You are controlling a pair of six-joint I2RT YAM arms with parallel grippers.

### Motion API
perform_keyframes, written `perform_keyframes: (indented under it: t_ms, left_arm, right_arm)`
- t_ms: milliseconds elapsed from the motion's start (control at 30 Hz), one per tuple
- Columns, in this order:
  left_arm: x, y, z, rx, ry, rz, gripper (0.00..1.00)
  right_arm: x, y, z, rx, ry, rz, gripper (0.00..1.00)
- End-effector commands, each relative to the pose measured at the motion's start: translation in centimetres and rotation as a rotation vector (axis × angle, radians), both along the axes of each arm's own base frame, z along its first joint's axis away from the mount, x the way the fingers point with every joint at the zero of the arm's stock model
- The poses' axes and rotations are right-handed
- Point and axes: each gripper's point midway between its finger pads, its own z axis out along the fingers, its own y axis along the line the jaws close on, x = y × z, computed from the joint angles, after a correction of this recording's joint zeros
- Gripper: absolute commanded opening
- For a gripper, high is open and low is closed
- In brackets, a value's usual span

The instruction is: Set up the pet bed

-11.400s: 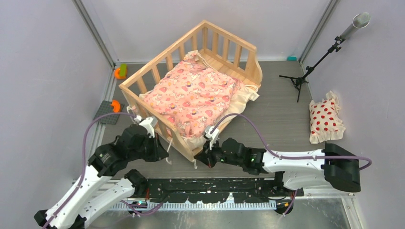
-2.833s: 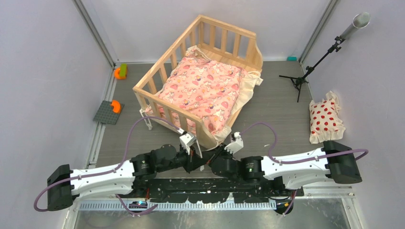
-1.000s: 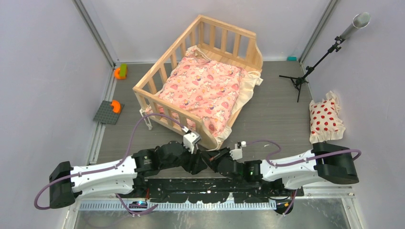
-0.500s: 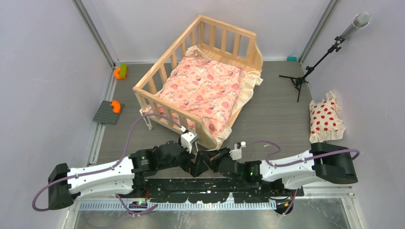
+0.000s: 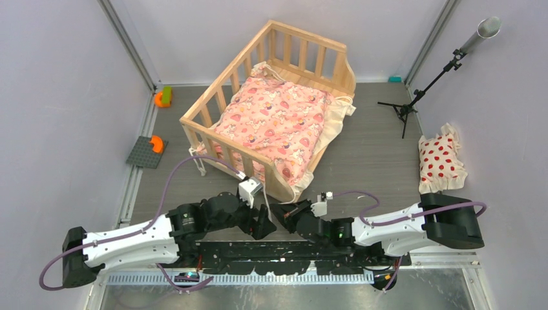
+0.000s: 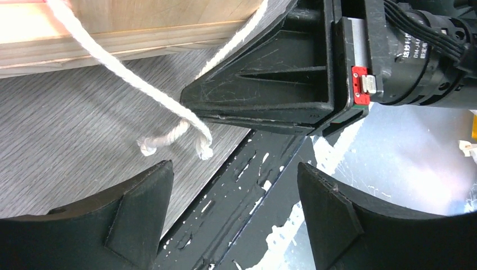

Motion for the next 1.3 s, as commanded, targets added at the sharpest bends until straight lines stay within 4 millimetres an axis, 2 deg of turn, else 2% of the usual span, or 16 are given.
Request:
perform_keyframes:
  t_ms: [0, 67, 133, 233, 267, 533, 833, 1267]
  left_arm:
    - [-0.1, 0.5, 1.7, -0.023, -0.021, 0.000, 0.82]
    - [-0.1, 1.1, 1.7, -0.012, -0.031, 0.001, 0.78]
    - [0.2, 1.7, 1.6, 0.005, -0.052, 0.020, 0.69]
    - [1.2, 2.5, 1.5, 0.024, -0.125, 0.043, 0.48]
    - [1.6, 2.6, 1.6, 0.026, -0.157, 0.045, 0.46]
    - [3.1, 1.7, 2.8, -0.007, -0.368, -0.012, 0.49]
    - [3.6, 1.9, 1.0, 0.022, -0.450, -0.040, 0.50]
    - [4.2, 0.9, 0.6, -0.026, -0.529, -0.045, 0.50]
  right_arm:
    - [0.7, -0.2, 1.0, 0.065, 0.005, -0.049, 0.01]
    - [0.7, -0.1, 1.2, 0.069, 0.006, -0.047, 0.01]
    - [0.7, -0.1, 1.2, 0.070, 0.006, -0.045, 0.01]
    - [0.6, 0.0, 1.2, 0.068, 0.006, -0.041, 0.01]
    - [0.6, 0.1, 1.2, 0.067, 0.007, -0.040, 0.01]
    - [0.6, 0.1, 1.2, 0.069, 0.009, -0.039, 0.01]
    - [0.6, 0.1, 1.2, 0.071, 0.010, -0.035, 0.01]
    - [0.5, 0.3, 1.2, 0.081, 0.016, -0.028, 0.01]
